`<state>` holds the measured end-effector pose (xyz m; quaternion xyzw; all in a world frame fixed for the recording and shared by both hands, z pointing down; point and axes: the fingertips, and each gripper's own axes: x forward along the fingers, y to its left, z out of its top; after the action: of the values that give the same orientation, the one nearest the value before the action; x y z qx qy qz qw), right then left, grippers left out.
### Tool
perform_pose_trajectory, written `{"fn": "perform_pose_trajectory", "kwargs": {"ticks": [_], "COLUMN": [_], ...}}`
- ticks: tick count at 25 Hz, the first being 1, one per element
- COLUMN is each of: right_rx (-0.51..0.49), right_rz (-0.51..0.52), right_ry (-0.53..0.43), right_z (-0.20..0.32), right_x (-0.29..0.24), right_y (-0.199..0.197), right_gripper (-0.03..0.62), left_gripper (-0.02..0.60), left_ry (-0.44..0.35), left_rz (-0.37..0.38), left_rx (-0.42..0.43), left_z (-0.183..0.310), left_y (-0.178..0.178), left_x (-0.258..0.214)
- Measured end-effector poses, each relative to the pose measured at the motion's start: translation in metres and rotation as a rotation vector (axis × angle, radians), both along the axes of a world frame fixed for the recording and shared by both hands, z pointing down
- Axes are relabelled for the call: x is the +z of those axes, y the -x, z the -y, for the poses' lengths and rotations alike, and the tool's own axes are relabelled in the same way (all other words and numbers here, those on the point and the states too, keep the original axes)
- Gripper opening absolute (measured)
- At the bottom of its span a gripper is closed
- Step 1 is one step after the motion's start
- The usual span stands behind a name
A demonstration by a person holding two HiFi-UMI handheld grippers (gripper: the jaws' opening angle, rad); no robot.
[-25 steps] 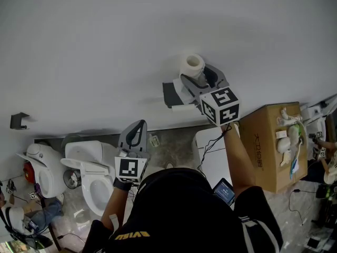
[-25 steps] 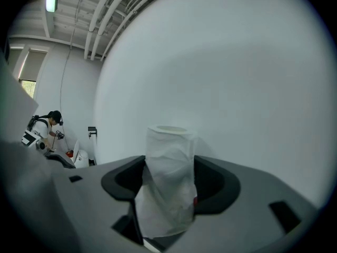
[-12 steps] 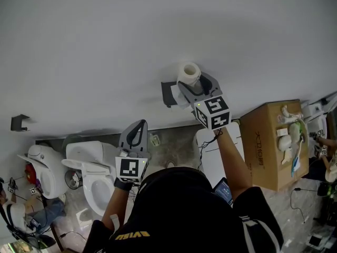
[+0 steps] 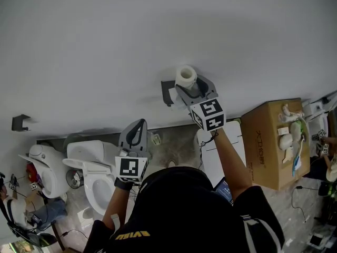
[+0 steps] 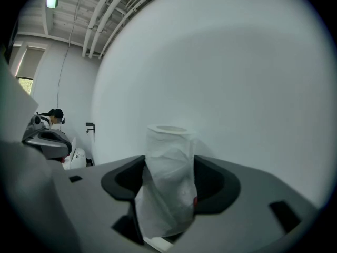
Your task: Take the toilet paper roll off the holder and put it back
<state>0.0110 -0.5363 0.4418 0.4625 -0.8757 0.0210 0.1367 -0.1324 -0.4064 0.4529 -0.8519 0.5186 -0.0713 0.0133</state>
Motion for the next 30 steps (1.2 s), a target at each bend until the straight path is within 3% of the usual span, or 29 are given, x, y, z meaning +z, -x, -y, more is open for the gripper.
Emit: {"fn": "perform_pose_trajectory", "kwargs": {"ticks": [4, 10, 22, 24, 26, 30], "right_rx": [0.000, 0.025, 0.034, 0.037, 0.048, 0.103], "right_rz": [-0.010, -0.093, -0.083, -0.093, -0.134, -0.070], "right_ry": [0.017, -0.044, -0.034, -0.046, -0.062, -0.050], "right_z": [-0.001, -0.003, -0.006, -0.006, -0.009, -0.021], "right_x": [0.012, 0.018, 0.019, 0.019, 0.023, 0.026], "right_y": [0.000, 0.004, 0.004, 0.005, 0.007, -0.001], "right_gripper": [0.270, 0.273, 0.276, 0.300, 0.414, 0.411], "left_gripper": [0.011, 0.011, 0.011, 0.011, 0.011, 0.011], "left_ry": [0.004, 0.006, 0.036, 0.040, 0.051, 0.089], "left_rz": [0.001, -0.001, 0.029, 0.048, 0.068, 0.106], "left_rx": [-0.001, 0.001, -0.022, -0.039, -0.049, -0.040], "left_z": [-0.001, -0.004, -0.023, -0.026, -0.032, -0.050], "left_y": [-0.002, -0.003, 0.002, 0.007, 0.011, 0.015], "left_x": [0.001, 0.002, 0.000, -0.004, -0.003, 0.003]}}
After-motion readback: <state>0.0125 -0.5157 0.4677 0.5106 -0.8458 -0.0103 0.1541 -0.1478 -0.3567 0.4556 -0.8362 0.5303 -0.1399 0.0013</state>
